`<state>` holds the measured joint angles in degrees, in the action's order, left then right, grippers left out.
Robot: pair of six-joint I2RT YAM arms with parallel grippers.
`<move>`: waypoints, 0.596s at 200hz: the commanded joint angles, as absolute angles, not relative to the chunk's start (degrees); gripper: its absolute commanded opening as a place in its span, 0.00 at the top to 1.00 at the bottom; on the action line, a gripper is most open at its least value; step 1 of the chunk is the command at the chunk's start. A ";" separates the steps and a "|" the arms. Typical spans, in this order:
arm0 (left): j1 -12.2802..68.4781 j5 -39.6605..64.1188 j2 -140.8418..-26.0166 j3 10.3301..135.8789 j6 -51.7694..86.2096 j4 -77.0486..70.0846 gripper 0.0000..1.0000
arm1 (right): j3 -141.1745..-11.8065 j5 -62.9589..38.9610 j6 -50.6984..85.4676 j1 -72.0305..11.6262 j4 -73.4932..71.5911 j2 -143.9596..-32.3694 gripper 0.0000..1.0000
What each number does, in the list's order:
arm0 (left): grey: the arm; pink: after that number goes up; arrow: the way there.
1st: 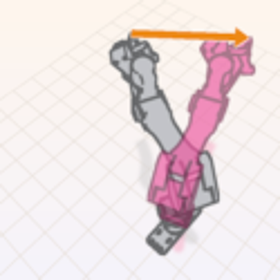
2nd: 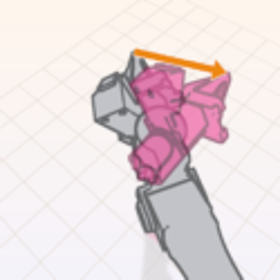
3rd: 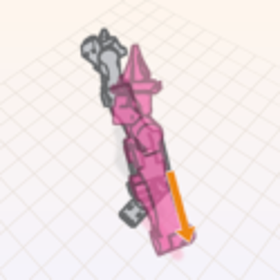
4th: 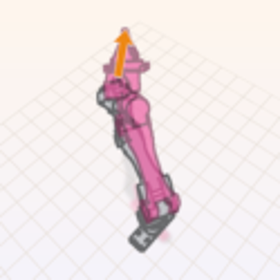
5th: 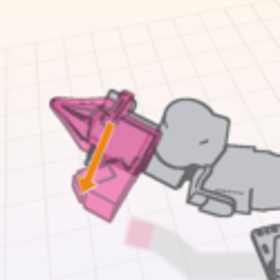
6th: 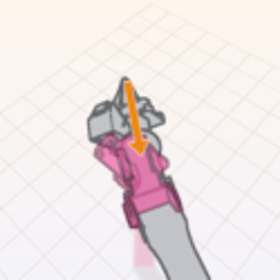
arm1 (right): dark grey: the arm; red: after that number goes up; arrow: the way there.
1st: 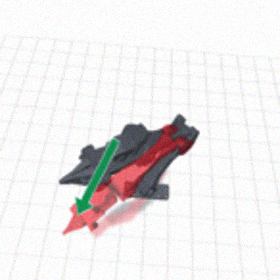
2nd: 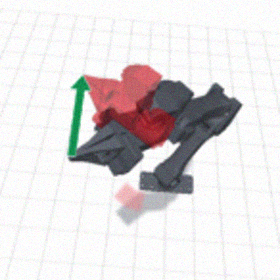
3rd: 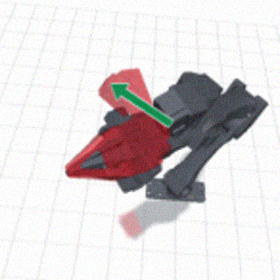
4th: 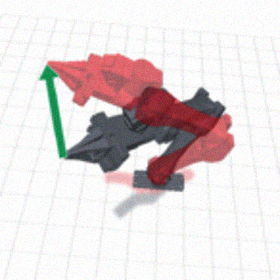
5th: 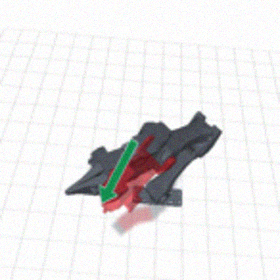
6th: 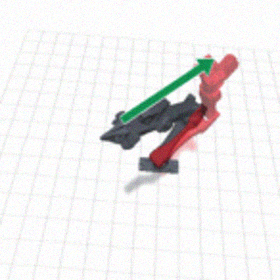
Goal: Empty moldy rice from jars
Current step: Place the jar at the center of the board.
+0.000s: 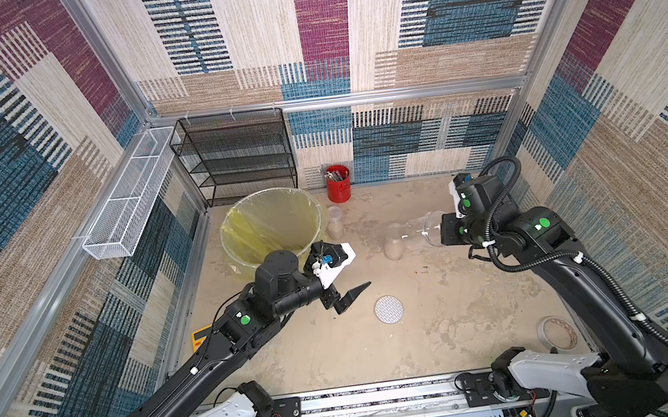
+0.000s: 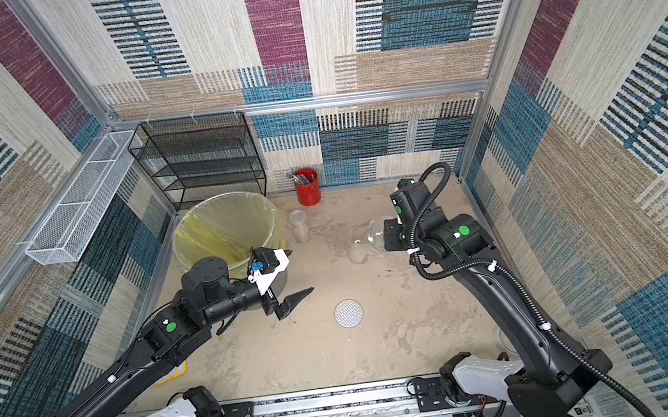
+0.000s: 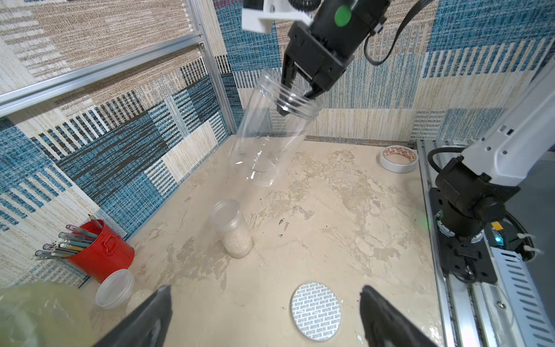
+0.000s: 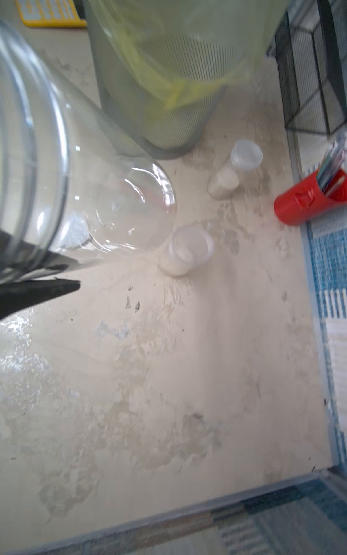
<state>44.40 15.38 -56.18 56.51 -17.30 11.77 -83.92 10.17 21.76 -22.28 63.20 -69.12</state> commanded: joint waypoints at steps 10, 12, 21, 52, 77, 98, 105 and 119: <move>44.38 17.45 -62.41 62.34 -16.26 14.94 0.01 | -79.51 7.55 16.45 -10.77 58.87 -71.69 0.95; 44.38 17.55 -62.89 62.78 -16.26 15.03 0.01 | -78.93 7.30 16.01 -9.82 58.16 -71.95 0.95; 44.38 17.70 -64.90 64.46 -16.46 15.52 0.01 | -77.89 5.43 14.63 -7.01 56.95 -73.40 0.95; 44.39 14.15 -69.67 69.08 -16.60 16.68 0.01 | -78.62 7.25 10.36 -2.27 57.96 -82.86 0.95; 44.38 11.60 -72.31 71.89 -13.73 19.07 0.01 | -81.84 8.46 7.27 0.70 58.74 -89.87 0.95; 44.40 11.34 -74.01 71.91 -12.22 19.25 0.01 | -84.75 9.56 7.45 1.16 60.11 -95.56 0.94; 44.38 11.93 -74.62 72.35 -12.27 19.93 0.01 | -85.26 9.95 7.37 1.19 60.29 -96.85 0.94; 44.38 12.74 -75.85 73.41 -12.10 21.55 0.01 | -85.25 11.46 7.29 1.44 59.21 -98.43 0.93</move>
<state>44.40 12.23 -74.48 71.85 -14.20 18.70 -84.42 9.02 8.71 1.23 59.33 -96.20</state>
